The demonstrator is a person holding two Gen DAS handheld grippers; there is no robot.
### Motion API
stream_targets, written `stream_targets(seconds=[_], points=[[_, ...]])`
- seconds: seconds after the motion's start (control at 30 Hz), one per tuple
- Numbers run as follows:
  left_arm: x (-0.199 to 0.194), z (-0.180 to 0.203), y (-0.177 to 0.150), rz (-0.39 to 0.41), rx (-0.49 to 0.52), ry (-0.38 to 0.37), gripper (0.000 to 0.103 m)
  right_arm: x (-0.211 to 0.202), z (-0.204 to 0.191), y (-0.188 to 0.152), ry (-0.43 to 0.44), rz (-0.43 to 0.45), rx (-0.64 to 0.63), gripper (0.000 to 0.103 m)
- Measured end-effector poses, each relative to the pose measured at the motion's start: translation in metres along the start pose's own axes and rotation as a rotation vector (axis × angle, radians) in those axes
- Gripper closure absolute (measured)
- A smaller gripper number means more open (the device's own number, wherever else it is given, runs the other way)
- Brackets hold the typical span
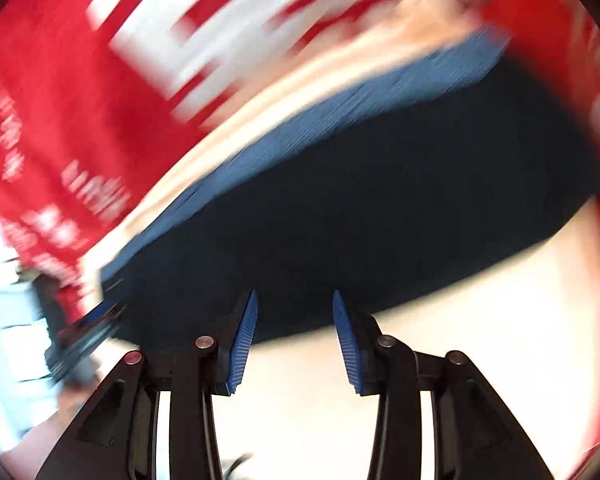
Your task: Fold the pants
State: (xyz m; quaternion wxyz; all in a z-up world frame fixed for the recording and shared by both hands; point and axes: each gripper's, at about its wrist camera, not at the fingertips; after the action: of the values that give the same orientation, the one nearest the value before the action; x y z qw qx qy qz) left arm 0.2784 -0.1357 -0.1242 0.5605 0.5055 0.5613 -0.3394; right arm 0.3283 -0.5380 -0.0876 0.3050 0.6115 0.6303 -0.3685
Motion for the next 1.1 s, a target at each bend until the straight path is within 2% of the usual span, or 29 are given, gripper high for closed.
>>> stream_targets(seconds=[0.07, 0.2, 0.23, 0.37, 0.4, 0.43, 0.47, 0.63, 0.7, 0.8, 0.87, 0.93, 1.0, 1.1], points=[[0.006, -0.037, -0.001, 0.004, -0.006, 0.049, 0.009, 0.031, -0.036, -0.032, 0.110, -0.074, 0.001, 0.060], [0.023, -0.114, -0.011, 0.015, -0.017, 0.134, 0.009, 0.095, -0.095, -0.085, 0.231, -0.153, -0.020, 0.060], [0.031, -0.125, -0.021, 0.014, -0.019, 0.145, 0.009, 0.107, -0.107, -0.082, 0.270, -0.166, -0.003, 0.060], [0.067, -0.183, -0.030, -0.004, -0.016, 0.218, 0.009, 0.154, -0.142, -0.105, 0.309, -0.177, 0.045, 0.060], [0.075, -0.193, -0.033, -0.011, -0.023, 0.206, 0.009, 0.164, -0.148, -0.109, 0.314, -0.170, 0.057, 0.060], [0.079, -0.206, -0.036, -0.004, -0.042, 0.147, 0.007, 0.162, -0.156, -0.110, 0.317, -0.163, 0.061, 0.060], [0.077, -0.209, -0.039, 0.005, -0.055, 0.129, 0.000, 0.158, -0.161, -0.120, 0.325, -0.148, 0.068, 0.060], [0.086, -0.220, -0.041, 0.020, -0.060, 0.029, 0.000, 0.168, -0.155, -0.092, 0.355, -0.115, 0.121, 0.060], [0.082, -0.221, -0.037, 0.017, -0.042, 0.008, 0.000, 0.173, -0.160, -0.077, 0.317, -0.129, 0.139, 0.092], [0.078, -0.225, -0.040, 0.014, 0.008, -0.008, 0.000, 0.148, -0.183, -0.075, 0.309, -0.069, 0.038, 0.093], [0.081, -0.229, -0.046, 0.014, 0.036, -0.012, 0.000, 0.147, -0.185, -0.088, 0.238, -0.068, -0.004, 0.094], [0.084, -0.230, -0.051, 0.026, 0.047, -0.021, 0.000, 0.162, -0.172, -0.099, 0.174, -0.104, 0.019, 0.094], [0.083, -0.230, -0.053, 0.028, 0.045, -0.011, 0.000, 0.169, -0.163, -0.105, 0.186, -0.100, 0.039, 0.093], [0.064, -0.208, -0.059, 0.008, 0.039, 0.035, 0.000, 0.155, -0.169, -0.104, 0.155, -0.135, -0.010, 0.078]])
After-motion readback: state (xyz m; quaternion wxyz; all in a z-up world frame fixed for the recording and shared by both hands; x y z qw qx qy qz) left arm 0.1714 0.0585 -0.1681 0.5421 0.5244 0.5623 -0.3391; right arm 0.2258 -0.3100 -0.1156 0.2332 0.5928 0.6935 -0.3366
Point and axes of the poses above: each gripper's, at about its wrist camera, not at the fingertips, and x roughly the way its jaws point, z to its right, y to its top, and after that the axes turned 2 degrees about -x, right-handed
